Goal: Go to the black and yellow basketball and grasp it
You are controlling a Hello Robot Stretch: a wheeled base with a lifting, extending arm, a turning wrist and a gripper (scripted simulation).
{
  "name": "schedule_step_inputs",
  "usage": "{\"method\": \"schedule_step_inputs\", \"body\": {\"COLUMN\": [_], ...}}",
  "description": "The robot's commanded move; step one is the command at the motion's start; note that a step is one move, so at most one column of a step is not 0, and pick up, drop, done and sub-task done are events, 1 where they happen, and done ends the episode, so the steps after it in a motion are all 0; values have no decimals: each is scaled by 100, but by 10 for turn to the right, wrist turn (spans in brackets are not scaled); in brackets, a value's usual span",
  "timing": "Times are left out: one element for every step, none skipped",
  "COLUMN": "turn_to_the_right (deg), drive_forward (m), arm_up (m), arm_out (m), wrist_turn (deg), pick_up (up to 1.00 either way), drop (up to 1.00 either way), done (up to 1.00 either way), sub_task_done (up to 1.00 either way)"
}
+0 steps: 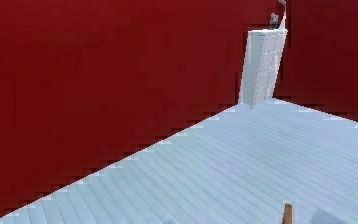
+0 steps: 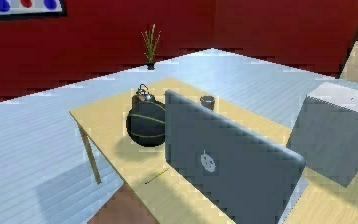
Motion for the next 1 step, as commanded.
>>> {"method": "schedule_step_inputs", "body": {"turn_to_the_right": [0], "drive_forward": [0], "arm_up": [50], "arm_out": [0], "wrist_turn": [0], "pick_up": [0], "drop": [0], "done": [0], "sub_task_done": [0]}}
